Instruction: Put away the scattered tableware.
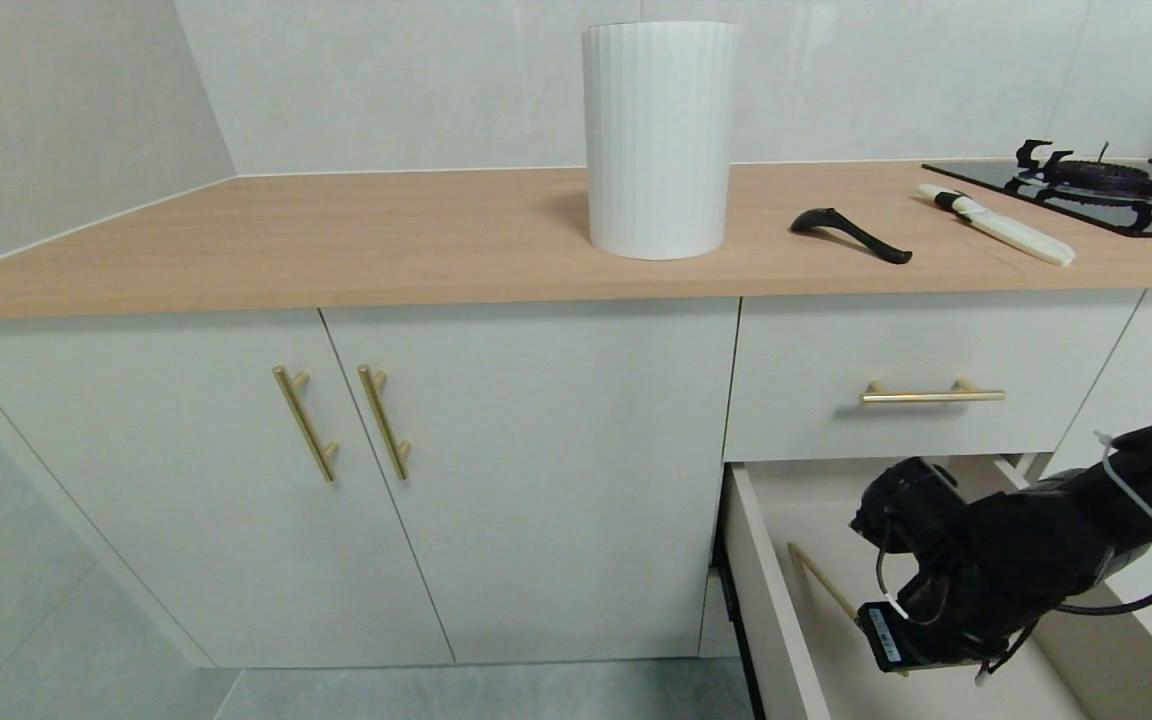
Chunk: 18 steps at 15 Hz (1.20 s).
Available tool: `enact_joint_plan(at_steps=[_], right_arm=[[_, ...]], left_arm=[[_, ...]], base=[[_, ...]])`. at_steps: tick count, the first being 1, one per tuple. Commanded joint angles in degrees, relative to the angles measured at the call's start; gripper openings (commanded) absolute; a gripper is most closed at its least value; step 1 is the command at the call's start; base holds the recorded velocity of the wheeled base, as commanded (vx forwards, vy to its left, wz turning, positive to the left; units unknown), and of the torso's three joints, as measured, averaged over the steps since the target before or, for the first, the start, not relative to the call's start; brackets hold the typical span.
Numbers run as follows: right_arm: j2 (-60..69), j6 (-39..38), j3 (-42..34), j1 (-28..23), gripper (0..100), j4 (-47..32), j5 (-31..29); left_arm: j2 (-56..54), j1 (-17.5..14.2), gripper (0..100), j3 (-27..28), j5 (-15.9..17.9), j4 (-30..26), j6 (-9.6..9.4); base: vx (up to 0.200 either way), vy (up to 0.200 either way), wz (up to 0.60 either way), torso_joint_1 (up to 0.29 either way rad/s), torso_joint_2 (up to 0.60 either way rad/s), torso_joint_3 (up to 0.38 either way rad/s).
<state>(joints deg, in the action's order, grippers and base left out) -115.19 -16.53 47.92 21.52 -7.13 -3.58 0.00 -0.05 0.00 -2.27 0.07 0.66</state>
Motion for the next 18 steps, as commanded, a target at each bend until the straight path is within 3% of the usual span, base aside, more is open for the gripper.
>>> enact_joint_plan(at_steps=[1, 5, 15, 16, 18], right_arm=[[-4.96, 0.62, -4.33, 0.28, 0, 8.45, -0.02], [-9.44, 0.71, -8.72, 0.19, 0, 21.72, -0.20], [-9.97, 0.80, -8.63, -0.07, 0, 22.60, -0.28], [-9.88, 0.80, -8.63, -0.07, 100, 22.60, -0.28], [-9.79, 0.80, -8.63, -0.07, 100, 22.60, -0.28]], left_arm=[[0.00, -0.04, 100, 0.00, -0.02, 0.01, 0.04], [0.00, -0.04, 100, 0.00, -0.02, 0.01, 0.04], [0.00, 0.05, 100, 0.00, -0.02, 0.01, 0.04], [0.00, 0.05, 100, 0.00, -0.02, 0.01, 0.04], [0.00, -0.04, 100, 0.00, -0.02, 0.01, 0.04]], base=[[0.000, 0.000, 0.00, 0.000, 0.00, 0.000], [0.000, 0.000, 0.00, 0.000, 0.00, 0.000], [0.000, 0.000, 0.00, 0.000, 0.00, 0.000], [0.000, 0.000, 0.00, 0.000, 0.00, 0.000], [0.000, 0.000, 0.00, 0.000, 0.00, 0.000]])
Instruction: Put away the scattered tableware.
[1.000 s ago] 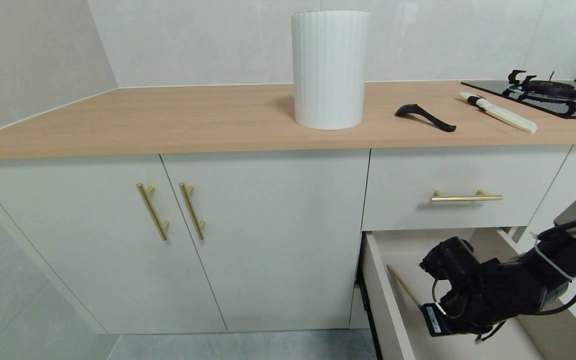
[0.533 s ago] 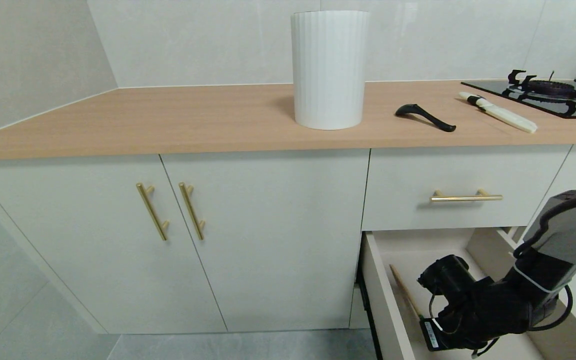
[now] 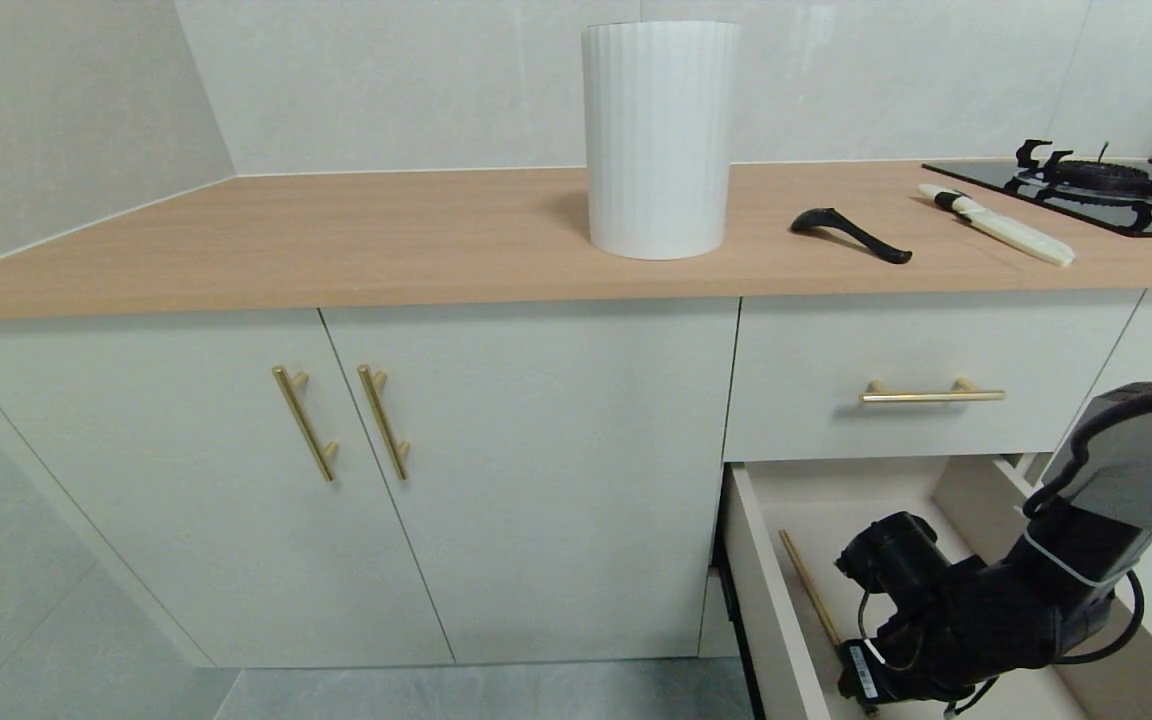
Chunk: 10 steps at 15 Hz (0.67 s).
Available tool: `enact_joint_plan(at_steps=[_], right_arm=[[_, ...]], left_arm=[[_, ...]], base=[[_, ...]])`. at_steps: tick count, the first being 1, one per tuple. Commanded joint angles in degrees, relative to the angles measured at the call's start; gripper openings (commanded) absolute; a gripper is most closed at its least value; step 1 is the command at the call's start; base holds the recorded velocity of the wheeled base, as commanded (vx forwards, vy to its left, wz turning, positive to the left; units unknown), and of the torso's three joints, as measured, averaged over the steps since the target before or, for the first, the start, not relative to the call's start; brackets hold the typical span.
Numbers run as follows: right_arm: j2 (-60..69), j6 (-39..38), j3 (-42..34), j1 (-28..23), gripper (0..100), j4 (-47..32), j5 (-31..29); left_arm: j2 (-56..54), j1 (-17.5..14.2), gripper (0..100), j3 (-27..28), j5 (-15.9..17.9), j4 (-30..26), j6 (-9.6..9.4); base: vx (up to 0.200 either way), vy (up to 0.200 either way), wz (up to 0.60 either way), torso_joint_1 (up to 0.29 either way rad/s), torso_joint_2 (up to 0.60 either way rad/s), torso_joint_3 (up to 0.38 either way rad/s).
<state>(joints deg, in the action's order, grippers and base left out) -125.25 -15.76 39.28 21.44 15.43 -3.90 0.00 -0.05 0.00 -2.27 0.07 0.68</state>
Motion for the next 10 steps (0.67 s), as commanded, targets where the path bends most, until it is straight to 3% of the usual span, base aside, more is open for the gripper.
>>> enact_joint_plan(at_steps=[1, 5, 10], right_arm=[[0.35, -0.06, 0.01, 0.09, 100, 0.04, 0.03], [2.20, -0.06, -0.17, 0.09, 100, -0.05, -0.05], [22.15, 3.81, -4.74, 0.00, 100, -0.40, -0.49]], left_arm=[[0.00, -0.04, 100, 0.00, -0.02, 0.01, 0.02], [0.00, -0.04, 100, 0.00, -0.02, 0.01, 0.02], [0.00, -0.04, 100, 0.00, -0.02, 0.01, 0.02]], base=[[0.000, 0.000, 0.00, 0.000, 0.00, 0.000], [0.000, 0.000, 0.00, 0.000, 0.00, 0.000], [0.000, 0.000, 0.00, 0.000, 0.00, 0.000]])
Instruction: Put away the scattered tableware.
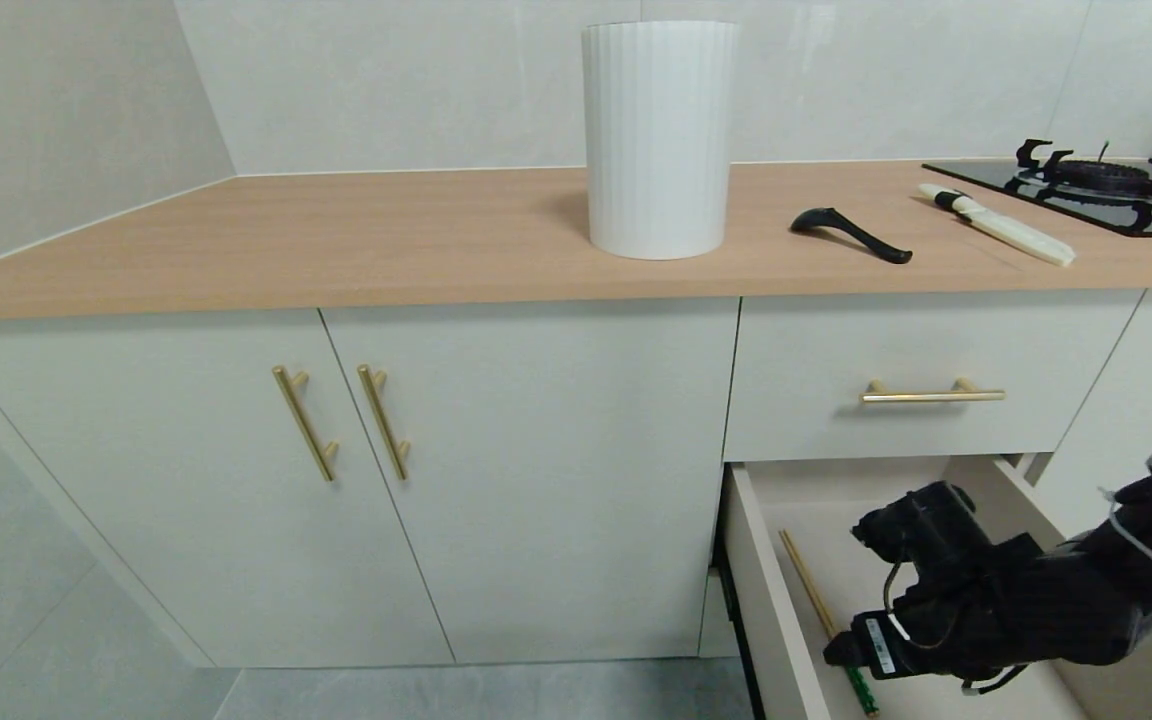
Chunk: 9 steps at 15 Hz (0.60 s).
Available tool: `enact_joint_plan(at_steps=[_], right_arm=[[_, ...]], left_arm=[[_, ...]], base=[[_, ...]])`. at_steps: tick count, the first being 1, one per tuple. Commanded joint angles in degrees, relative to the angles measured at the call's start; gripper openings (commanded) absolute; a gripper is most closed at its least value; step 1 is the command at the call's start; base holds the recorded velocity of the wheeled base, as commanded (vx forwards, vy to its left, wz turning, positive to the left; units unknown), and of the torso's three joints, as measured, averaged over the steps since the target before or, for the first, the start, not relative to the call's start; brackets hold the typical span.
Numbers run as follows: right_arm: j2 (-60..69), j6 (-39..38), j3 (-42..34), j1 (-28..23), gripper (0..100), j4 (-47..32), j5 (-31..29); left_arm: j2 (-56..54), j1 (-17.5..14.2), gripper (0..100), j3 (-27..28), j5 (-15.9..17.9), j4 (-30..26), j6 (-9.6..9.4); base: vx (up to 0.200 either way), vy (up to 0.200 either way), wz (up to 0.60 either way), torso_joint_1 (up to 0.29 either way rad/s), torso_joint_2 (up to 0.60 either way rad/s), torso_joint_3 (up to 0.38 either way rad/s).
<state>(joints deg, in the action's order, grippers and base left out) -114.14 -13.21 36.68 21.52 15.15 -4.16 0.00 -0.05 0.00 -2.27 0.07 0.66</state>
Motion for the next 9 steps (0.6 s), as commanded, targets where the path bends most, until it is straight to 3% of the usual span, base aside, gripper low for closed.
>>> enact_joint_plan(at_steps=[1, 5, 9], right_arm=[[16.41, 3.63, -3.11, -0.42, 100, -0.30, -0.15], [34.69, 11.54, -3.20, -5.26, 100, -7.77, 2.75], [42.25, 15.06, -1.44, -7.81, 100, -12.34, 5.56]], left_arm=[[0.00, -0.04, 100, 0.00, -0.02, 0.01, 0.04], [0.00, -0.04, 100, 0.00, -0.02, 0.01, 0.04], [0.00, -0.04, 100, 0.00, -0.02, 0.01, 0.04]], base=[[0.000, 0.000, 0.00, 0.000, 0.00, 0.000], [0.000, 0.000, 0.00, 0.000, 0.00, 0.000], [0.000, 0.000, 0.00, 0.000, 0.00, 0.000]])
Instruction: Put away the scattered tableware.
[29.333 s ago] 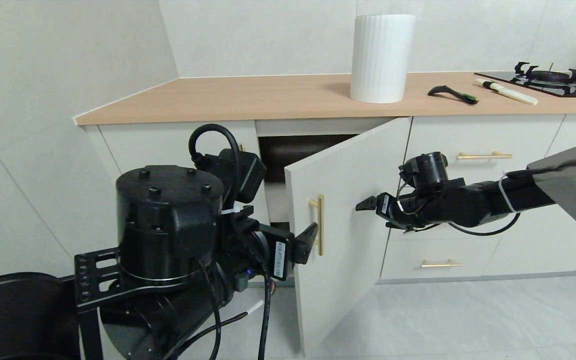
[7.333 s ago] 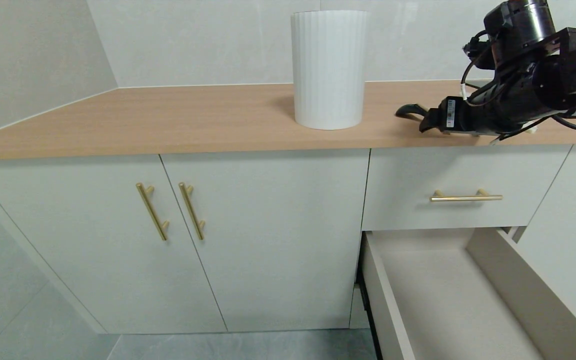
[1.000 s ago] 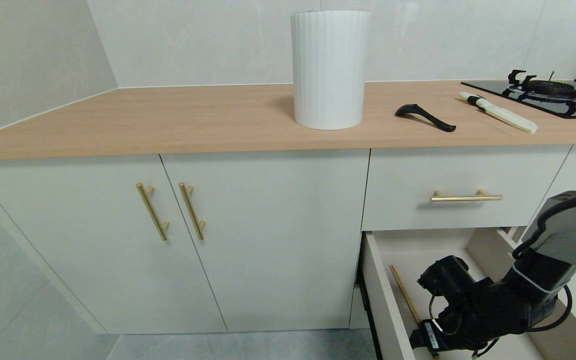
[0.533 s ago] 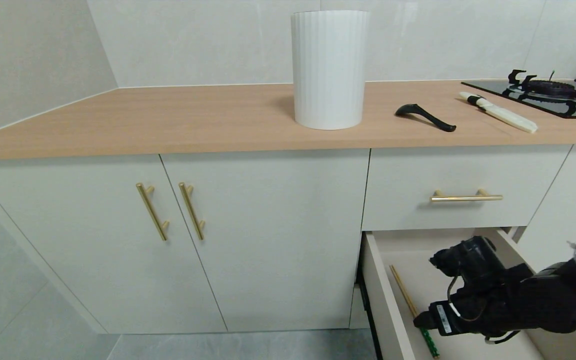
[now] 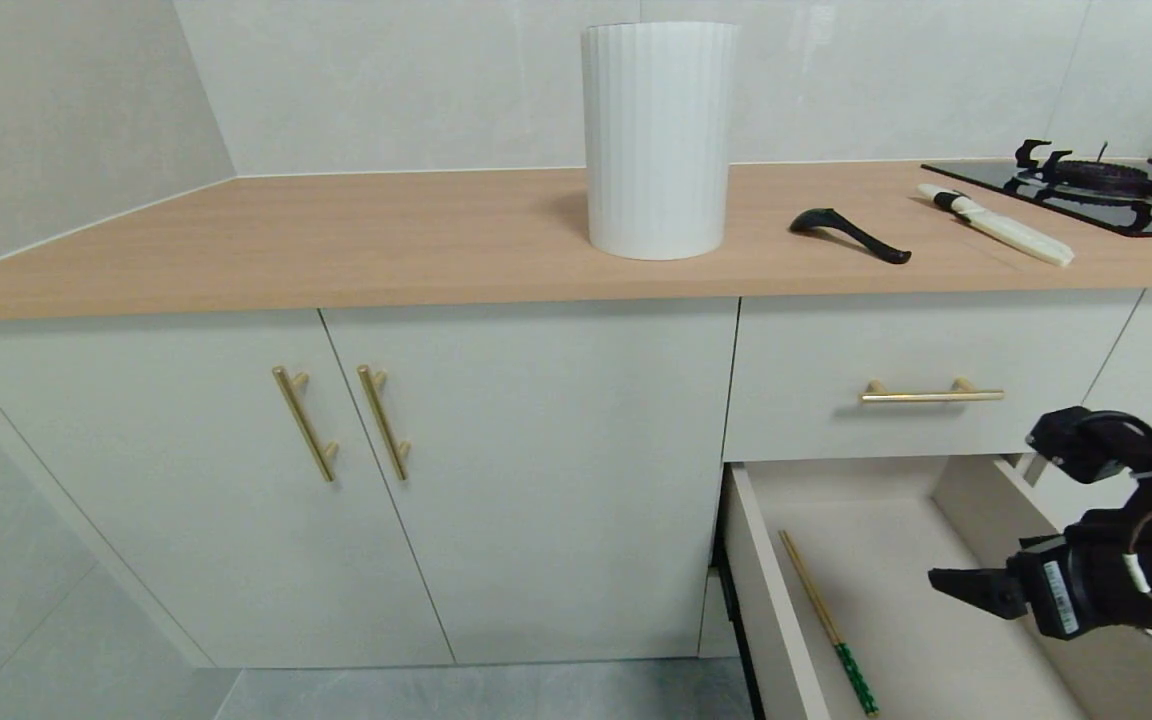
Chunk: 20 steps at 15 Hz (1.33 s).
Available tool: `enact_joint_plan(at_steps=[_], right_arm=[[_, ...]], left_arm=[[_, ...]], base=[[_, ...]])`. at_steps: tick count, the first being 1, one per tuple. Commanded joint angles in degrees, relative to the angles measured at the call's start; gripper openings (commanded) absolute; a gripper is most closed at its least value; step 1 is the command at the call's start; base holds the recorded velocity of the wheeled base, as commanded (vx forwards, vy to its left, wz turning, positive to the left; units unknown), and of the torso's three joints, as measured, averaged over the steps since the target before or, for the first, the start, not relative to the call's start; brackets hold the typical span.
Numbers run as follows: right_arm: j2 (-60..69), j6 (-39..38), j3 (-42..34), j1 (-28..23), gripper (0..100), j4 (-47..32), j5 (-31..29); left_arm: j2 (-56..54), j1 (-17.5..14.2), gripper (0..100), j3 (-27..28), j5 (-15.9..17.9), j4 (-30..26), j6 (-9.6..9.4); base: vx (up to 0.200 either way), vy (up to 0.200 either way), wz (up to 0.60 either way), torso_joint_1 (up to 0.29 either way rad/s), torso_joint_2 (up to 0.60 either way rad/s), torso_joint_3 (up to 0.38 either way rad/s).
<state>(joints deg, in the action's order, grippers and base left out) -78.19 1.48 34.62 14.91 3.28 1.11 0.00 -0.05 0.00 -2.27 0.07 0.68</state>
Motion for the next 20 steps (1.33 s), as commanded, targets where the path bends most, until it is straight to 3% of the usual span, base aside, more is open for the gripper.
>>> enact_joint_plan(at_steps=[1, 5, 11, 14, 18, 20], right_arm=[[6.91, 0.90, 0.71, -1.90, 100, -0.47, 0.38], [9.64, 1.69, 1.15, -2.25, 100, -0.73, 0.82], [12.18, 1.60, 2.82, -2.25, 100, -4.25, 1.44], [13.06, 0.55, 8.45, -2.34, 100, -7.94, 1.44], [-0.47, 2.83, 38.59, -3.66, 100, -21.47, 2.32], [-7.68, 4.59, 49.75, -4.98, 100, -25.60, 3.90]], left_arm=[[0.00, -0.04, 100, 0.00, -0.02, 0.01, 0.02], [0.00, -0.04, 100, 0.00, -0.02, 0.01, 0.02], [0.00, -0.04, 100, 0.00, -0.02, 0.01, 0.02], [0.00, -0.04, 100, 0.00, -0.02, 0.01, 0.02], [0.00, -0.04, 100, 0.00, -0.02, 0.01, 0.02], [0.00, -0.04, 100, 0.00, -0.02, 0.01, 0.02]], base=[[0.000, 0.000, 0.00, 0.000, 0.00, 0.000], [0.000, 0.000, 0.00, 0.003, -0.04, -0.042], [0.000, 0.000, 0.00, 0.052, -0.37, -0.332], [0.000, 0.000, 0.00, 0.059, -0.22, -0.159], [0.000, 0.000, 0.00, 0.005, -0.02, -0.010], [0.000, 0.000, 0.00, 0.000, 0.00, 0.000]])
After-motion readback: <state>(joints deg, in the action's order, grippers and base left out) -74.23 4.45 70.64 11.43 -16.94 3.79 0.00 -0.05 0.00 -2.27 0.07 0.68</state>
